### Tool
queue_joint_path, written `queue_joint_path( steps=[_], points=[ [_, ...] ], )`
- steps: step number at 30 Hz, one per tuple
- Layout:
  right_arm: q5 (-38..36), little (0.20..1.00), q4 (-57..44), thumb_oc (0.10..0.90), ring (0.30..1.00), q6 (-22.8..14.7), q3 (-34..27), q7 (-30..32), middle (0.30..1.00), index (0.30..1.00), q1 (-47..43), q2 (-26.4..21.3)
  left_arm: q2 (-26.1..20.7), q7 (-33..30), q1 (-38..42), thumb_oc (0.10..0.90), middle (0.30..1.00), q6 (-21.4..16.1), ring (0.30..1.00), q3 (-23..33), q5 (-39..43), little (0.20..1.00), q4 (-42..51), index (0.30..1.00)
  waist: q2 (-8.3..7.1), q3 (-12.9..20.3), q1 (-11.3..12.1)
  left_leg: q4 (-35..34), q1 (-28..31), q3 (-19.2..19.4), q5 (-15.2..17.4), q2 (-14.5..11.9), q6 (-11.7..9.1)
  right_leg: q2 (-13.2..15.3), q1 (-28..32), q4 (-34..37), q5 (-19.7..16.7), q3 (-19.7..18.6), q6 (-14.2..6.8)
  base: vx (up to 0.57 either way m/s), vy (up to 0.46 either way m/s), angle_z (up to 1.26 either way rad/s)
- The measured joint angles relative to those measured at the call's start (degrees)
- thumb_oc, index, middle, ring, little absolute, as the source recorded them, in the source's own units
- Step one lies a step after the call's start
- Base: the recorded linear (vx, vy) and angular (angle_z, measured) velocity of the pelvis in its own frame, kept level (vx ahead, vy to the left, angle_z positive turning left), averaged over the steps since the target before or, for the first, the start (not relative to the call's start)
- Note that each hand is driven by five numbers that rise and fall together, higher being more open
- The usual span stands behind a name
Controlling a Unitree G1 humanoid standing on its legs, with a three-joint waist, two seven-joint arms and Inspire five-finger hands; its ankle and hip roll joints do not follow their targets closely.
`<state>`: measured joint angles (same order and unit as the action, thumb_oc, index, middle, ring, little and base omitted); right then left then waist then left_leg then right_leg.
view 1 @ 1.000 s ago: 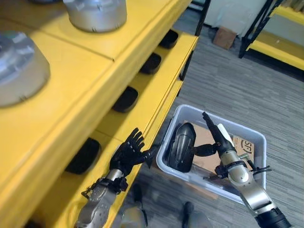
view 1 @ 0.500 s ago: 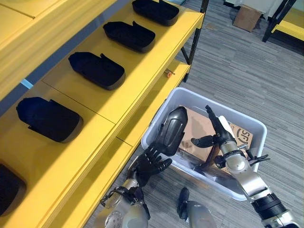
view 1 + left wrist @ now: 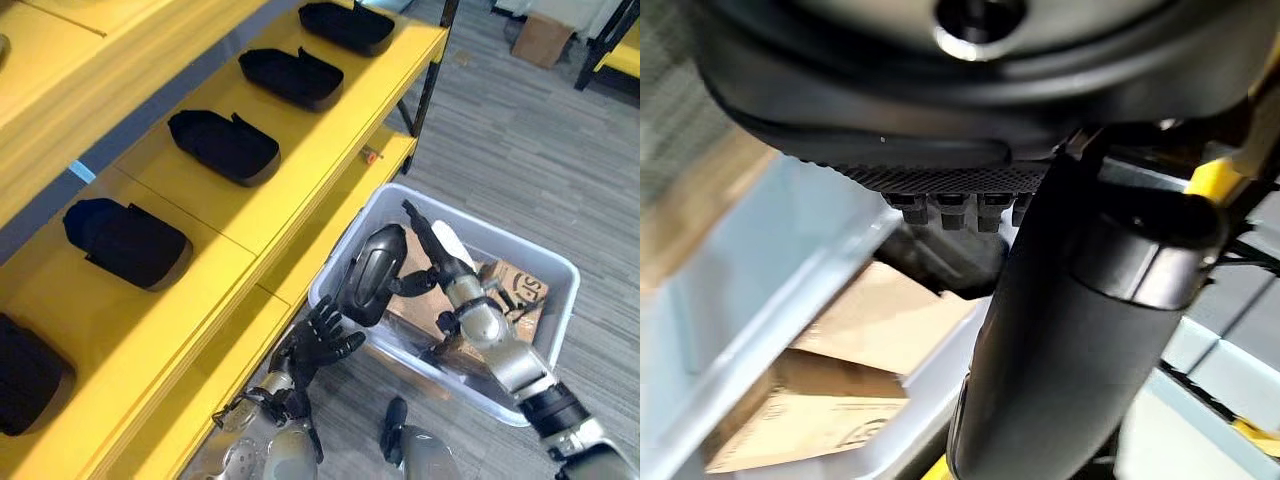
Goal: Move parts from the plastic box to the shelf.
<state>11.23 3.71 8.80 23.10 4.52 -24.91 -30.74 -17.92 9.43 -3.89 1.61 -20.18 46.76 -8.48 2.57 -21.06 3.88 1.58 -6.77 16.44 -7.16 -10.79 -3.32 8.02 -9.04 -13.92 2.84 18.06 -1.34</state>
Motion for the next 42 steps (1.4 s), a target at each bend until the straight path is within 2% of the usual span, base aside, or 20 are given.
queue_joint_path(
  steps=[5,8,13,15,16,22,27,30,34,42],
  points=[
    [-2.1,1.0,-0.1,0.9,1.0,0.0,2.4,-3.8,1.0,1.0,-2.3,0.1,-1.6,2.0,0.3,0.9,1.0,1.0,1.0,-1.9,-0.2,1.0,-0.5,1.0,2.3,-1.4,1.0,-0.1,-1.3,-1.0,-0.6,0.1,-0.1,0.2,-0.9,-0.6,0.1,0.8,0.0,-0.05,0.008,0.09],
    [-6.1,1.0,1.2,0.9,1.0,2.1,3.8,-5.5,1.0,1.0,-3.0,1.4,-1.6,2.3,1.2,0.9,1.0,1.0,1.0,-1.8,-0.2,1.0,-0.5,1.0,3.4,-3.5,1.3,-1.3,-2.5,-1.5,-1.6,0.4,0.2,0.5,-3.0,-1.9,0.5,1.2,0.4,-0.03,-0.008,0.09],
    [-11.4,1.0,5.1,0.9,1.0,6.2,3.8,-5.0,1.0,1.0,-3.4,3.7,-1.6,2.3,3.1,0.9,1.0,2.1,1.0,-1.8,-0.2,1.0,-0.4,1.0,3.71,-7.0,1.3,-1.9,-3.4,-1.9,-2.7,0.8,-0.2,0.9,-4.8,-4.0,1.1,1.4,0.7,-0.02,-0.024,0.04],
    [-11.6,1.0,8.4,0.9,1.0,7.2,4.3,-4.1,1.0,1.0,-3.2,4.1,-1.6,2.3,3.7,0.9,1.0,2.2,1.0,-1.7,-0.2,1.0,-0.3,1.0,3.72,-7.3,1.3,-1.9,-4.7,-2.4,-2.9,0.9,-0.1,1.1,-6.0,-4.7,1.4,1.7,0.7,-0.03,-0.037,0.1],
    [-12.0,1.0,11.1,0.9,1.0,7.6,4.0,-1.7,1.0,1.0,-3.2,4.6,-1.7,2.3,4.2,0.9,1.0,2.2,1.0,-1.7,-0.2,1.0,-0.3,1.0,3.85,-8.1,1.4,-1.8,-5.3,-2.7,-3.2,0.9,-0.1,1.2,-6.7,-5.4,1.6,2.0,0.9,-0.02,-0.031,0.1],
    [-14.7,1.0,15.2,0.9,1.0,7.6,1.5,3.3,1.0,1.0,-5.3,5.8,-2.3,2.2,6.3,0.9,1.0,3.3,1.0,-1.8,-0.2,1.0,-0.3,1.0,4.23,-9.0,2.2,-1.8,-7.3,-2.6,-3.6,1.1,-0.1,1.9,-9.8,-7.6,2.3,2.0,1.2,-0.01,-0.003,0.01],
    [-14.7,1.0,17.2,0.9,1.0,5.6,1.3,4.4,1.0,1.0,-6.7,5.8,-2.3,2.0,7.7,0.9,1.0,3.3,1.0,-2.3,-0.1,1.0,0.1,1.0,4.64,-9.3,2.4,-1.7,-8.1,-2.6,-3.8,2.2,-0.1,3.8,-12.4,-11.5,4.2,1.4,1.2,-0.01,0.018,0.03],
    [-10.5,1.0,17.6,0.9,1.0,2.5,1.1,5.5,1.0,1.0,-7.5,5.7,-3.4,1.4,8.0,0.9,1.0,3.4,1.0,-2.9,0.2,1.0,0.3,1.0,4.95,-9.3,2.4,-1.5,-10.3,-2.7,-4.2,2.8,0.4,4.6,-15.6,-13.9,5.1,1.1,1.5,-0.01,0.008,0.06],
    [-6.8,1.0,19.0,0.9,1.0,0.6,1.4,6.3,1.0,1.0,-10.5,5.9,-3.7,1.0,8.0,0.9,1.0,3.4,1.0,-3.2,0.3,1.0,0.2,1.0,5.45,-9.3,3.0,-1.1,-12.5,-2.7,-4.8,3.0,0.4,5.4,-18.5,-16.1,5.5,1.0,2.0,0.0,-0.005,0.02],
    [-10.4,1.0,27.6,0.9,1.0,-0.5,1.4,6.5,1.0,1.0,-17.6,6.1,-4.1,1.3,7.6,0.9,1.0,3.6,1.0,-4.7,0.3,1.0,0.9,1.0,5.63,-9.2,4.3,-0.9,-13.4,-2.8,-5.4,3.4,-0.1,6.5,-20.8,-19.4,6.8,0.6,2.7,0.0,-0.003,0.02]
  ],
)
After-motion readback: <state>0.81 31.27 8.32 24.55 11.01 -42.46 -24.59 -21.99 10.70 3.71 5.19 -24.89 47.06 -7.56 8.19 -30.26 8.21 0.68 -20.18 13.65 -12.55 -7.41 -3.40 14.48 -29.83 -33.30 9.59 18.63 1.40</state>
